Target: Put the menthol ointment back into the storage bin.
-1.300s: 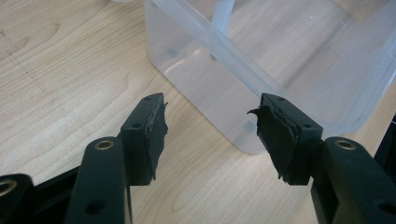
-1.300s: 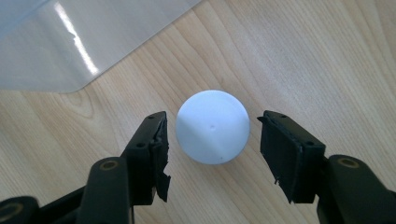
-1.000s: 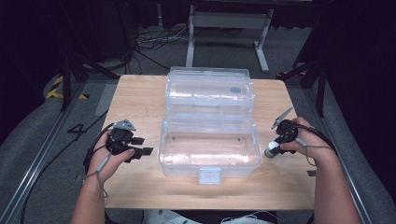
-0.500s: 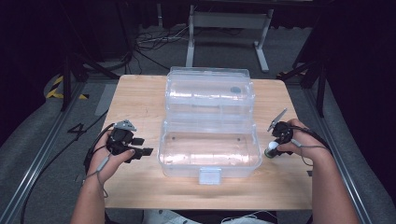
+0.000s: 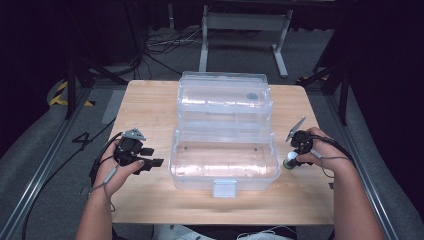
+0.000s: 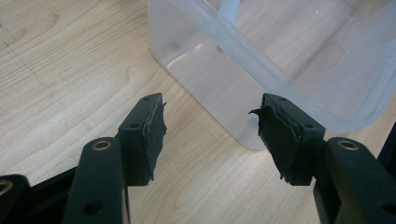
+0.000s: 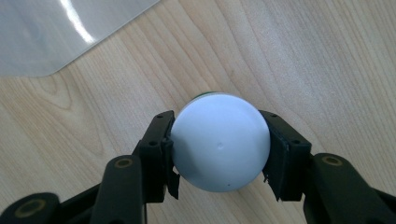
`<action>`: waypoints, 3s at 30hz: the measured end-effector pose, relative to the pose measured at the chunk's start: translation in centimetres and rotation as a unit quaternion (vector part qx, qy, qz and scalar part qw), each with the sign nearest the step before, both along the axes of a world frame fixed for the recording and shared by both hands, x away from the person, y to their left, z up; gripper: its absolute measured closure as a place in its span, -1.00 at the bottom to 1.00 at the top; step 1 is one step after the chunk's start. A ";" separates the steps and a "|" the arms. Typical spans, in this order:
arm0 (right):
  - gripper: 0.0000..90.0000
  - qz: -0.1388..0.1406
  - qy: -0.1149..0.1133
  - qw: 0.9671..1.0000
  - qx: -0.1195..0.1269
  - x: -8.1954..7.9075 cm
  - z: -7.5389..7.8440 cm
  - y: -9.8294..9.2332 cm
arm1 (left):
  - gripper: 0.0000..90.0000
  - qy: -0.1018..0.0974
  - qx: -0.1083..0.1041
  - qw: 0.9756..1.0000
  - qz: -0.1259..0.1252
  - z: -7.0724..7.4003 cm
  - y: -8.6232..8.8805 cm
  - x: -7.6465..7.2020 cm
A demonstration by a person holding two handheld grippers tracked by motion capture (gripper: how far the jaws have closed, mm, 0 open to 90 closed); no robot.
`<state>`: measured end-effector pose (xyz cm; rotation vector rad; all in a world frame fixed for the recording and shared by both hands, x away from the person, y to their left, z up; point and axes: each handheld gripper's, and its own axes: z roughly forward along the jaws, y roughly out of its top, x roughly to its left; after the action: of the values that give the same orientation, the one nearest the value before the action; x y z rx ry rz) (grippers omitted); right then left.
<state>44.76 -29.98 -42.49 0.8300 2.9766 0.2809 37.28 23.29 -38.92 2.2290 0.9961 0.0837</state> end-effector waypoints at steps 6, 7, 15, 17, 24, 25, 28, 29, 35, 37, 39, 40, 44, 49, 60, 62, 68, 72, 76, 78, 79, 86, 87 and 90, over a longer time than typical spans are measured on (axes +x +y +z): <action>0.11 -0.001 0.000 1.000 0.009 -0.2 0.5 0.1 | -0.07 -0.002 0.000 1.000 0.001 0.1 0.1 0.0; 0.11 0.000 0.000 1.000 0.011 -0.2 0.6 0.1 | -0.07 -0.002 -0.001 1.000 0.003 0.0 0.1 0.0; 0.11 0.001 -0.007 1.000 0.019 -0.9 1.9 0.0 | -0.08 -0.002 -0.004 1.000 0.004 0.1 0.2 -0.1; 0.11 0.003 -0.011 1.000 0.021 -1.0 2.1 0.0 | -0.08 -0.002 -0.004 1.000 0.004 0.1 0.2 0.0; 0.11 0.014 -0.021 0.999 0.021 -1.3 3.4 0.0 | -0.08 -0.001 -0.002 1.000 0.004 0.1 0.4 0.0; 0.11 0.012 -0.020 1.000 0.019 -1.4 3.5 0.0 | -0.08 -0.001 -0.001 1.000 0.003 0.1 0.4 0.0; 0.11 0.021 -0.022 0.999 0.009 -1.4 3.9 0.0 | -0.08 -0.002 -0.002 1.000 0.005 0.2 0.4 0.0; 0.11 0.022 -0.021 1.000 0.009 -1.4 4.1 0.1 | -0.08 -0.001 -0.002 1.000 0.006 0.2 0.4 0.0; 0.11 0.029 -0.024 0.999 0.006 -1.5 5.1 0.3 | -0.07 -0.001 -0.003 1.000 0.007 0.0 0.4 0.0; 0.11 0.031 -0.024 0.999 0.001 -1.5 5.5 0.4 | -0.07 -0.001 -0.003 1.000 0.006 0.0 0.5 0.0; 0.11 0.032 -0.025 0.999 -0.001 -1.6 5.9 0.5 | -0.07 -0.002 -0.002 1.000 0.007 0.0 0.6 0.1; 0.11 0.035 -0.026 0.999 0.001 -1.6 6.0 0.6 | -0.07 -0.002 -0.002 1.000 0.007 0.0 0.5 0.1; 0.11 0.039 -0.031 0.999 0.001 -1.8 7.0 0.8 | -0.08 0.000 -0.003 1.000 0.008 0.0 0.5 0.0; 0.11 0.045 -0.031 0.998 0.004 -2.0 7.8 1.1 | -0.08 0.000 -0.005 1.000 0.009 -0.1 0.6 0.0; 0.11 0.067 -0.040 0.997 0.008 -2.7 9.4 2.3 | -0.08 0.001 -0.003 1.000 0.010 -0.1 0.8 0.0; 0.11 0.073 -0.042 0.996 0.009 -2.8 9.7 2.6 | -0.08 0.003 -0.005 1.000 0.011 -0.1 0.8 0.0; 0.11 0.090 -0.045 0.995 0.011 -3.2 10.7 3.7 | -0.08 0.003 -0.004 1.000 0.012 -0.1 1.0 -0.1; 0.11 0.097 -0.049 0.994 0.017 -3.5 11.3 4.4 | -0.08 0.003 -0.004 1.000 0.013 -0.1 1.0 -0.1; 0.11 0.106 -0.052 0.993 0.018 -3.7 11.6 4.9 | -0.08 0.003 -0.005 1.000 0.013 -0.2 1.1 -0.1; 0.11 0.113 -0.053 0.992 0.020 -3.8 11.7 5.2 | -0.08 0.003 -0.005 1.000 0.013 -0.2 1.1 -0.1; 0.11 0.112 -0.052 0.992 0.022 -3.9 11.8 5.4 | -0.08 0.004 -0.006 1.000 0.014 -0.2 1.1 -0.1; 0.11 0.134 -0.049 0.989 0.024 -4.2 12.0 6.3 | -0.08 0.003 -0.005 1.000 0.014 -0.2 1.0 -0.1; 0.11 0.135 -0.049 0.989 0.023 -4.2 12.1 6.4 | -0.08 0.003 -0.005 1.000 0.014 -0.2 1.1 -0.1; 0.11 0.141 -0.049 0.988 0.024 -4.4 12.1 6.8 | -0.08 0.004 -0.005 1.000 0.015 -0.2 1.1 -0.1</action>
<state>40.33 -23.18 -30.35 0.3812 2.9986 0.3903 37.16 24.35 -39.15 2.2076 1.0314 0.0836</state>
